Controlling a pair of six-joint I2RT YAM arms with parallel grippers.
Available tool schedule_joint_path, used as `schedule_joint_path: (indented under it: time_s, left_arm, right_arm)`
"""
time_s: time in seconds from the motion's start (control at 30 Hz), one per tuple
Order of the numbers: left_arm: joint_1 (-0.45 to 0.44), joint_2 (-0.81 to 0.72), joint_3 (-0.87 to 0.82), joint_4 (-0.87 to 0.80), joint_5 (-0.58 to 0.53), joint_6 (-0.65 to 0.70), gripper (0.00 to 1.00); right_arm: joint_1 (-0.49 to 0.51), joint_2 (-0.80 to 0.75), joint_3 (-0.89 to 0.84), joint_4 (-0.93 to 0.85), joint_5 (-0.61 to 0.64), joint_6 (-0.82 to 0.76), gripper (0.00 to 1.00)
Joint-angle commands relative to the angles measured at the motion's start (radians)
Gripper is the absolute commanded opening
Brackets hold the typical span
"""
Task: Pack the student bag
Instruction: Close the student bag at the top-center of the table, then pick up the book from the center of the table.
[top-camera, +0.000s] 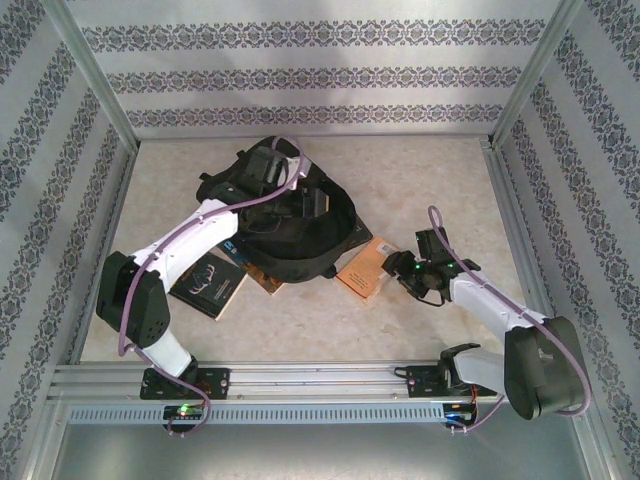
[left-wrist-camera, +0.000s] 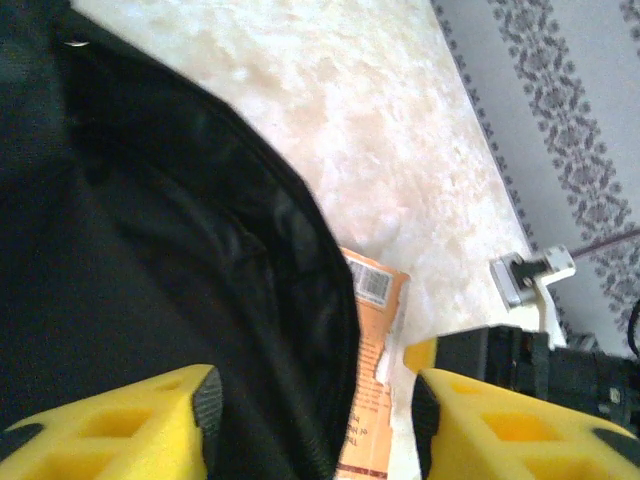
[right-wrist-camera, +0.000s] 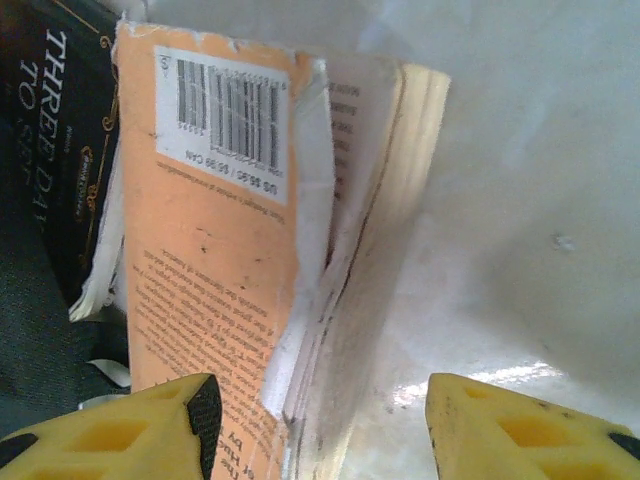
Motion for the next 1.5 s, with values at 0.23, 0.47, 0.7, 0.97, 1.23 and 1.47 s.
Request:
schedule_joint_path:
  time_s: [0.23, 0.47, 0.7, 0.97, 1.23, 1.47]
  left_arm:
    - [-0.219, 0.094, 0.159, -0.113, -0.051, 0.064, 0.62]
    - [-0.323, 0.290, 0.151, -0.018, -0.021, -0.048, 0.60]
    - [-0.330, 0.352, 0.071, 0.018, -0.161, -0.055, 0.61]
    - [-0.315, 0.416, 0.097, -0.005, -0.297, -0.003, 0.63]
    - [-0.311, 0.486, 0.096, 0.052, -0.230, -0.023, 0.54]
    - [-0.310, 0.504, 0.050, 0.106, -0.144, -0.049, 0.41]
  right_arm:
    - [-0.067, 0.012, 0.005, -0.019, -0.032, -0.057, 0.55]
    - [-0.102, -0.006, 0.006, -0.035, -0.040, -0.074, 0.54]
    - [-0.137, -0.024, -0.016, -0.017, -0.069, -0.080, 0.54]
    - [-0.105, 0.061, -0.023, 0.066, -0.169, -0.093, 0.53]
    - [-0.093, 0.132, -0.027, 0.198, -0.264, -0.037, 0.52]
    - [-0.093, 0.209, -0.008, 0.278, -0.298, -0.007, 0.50]
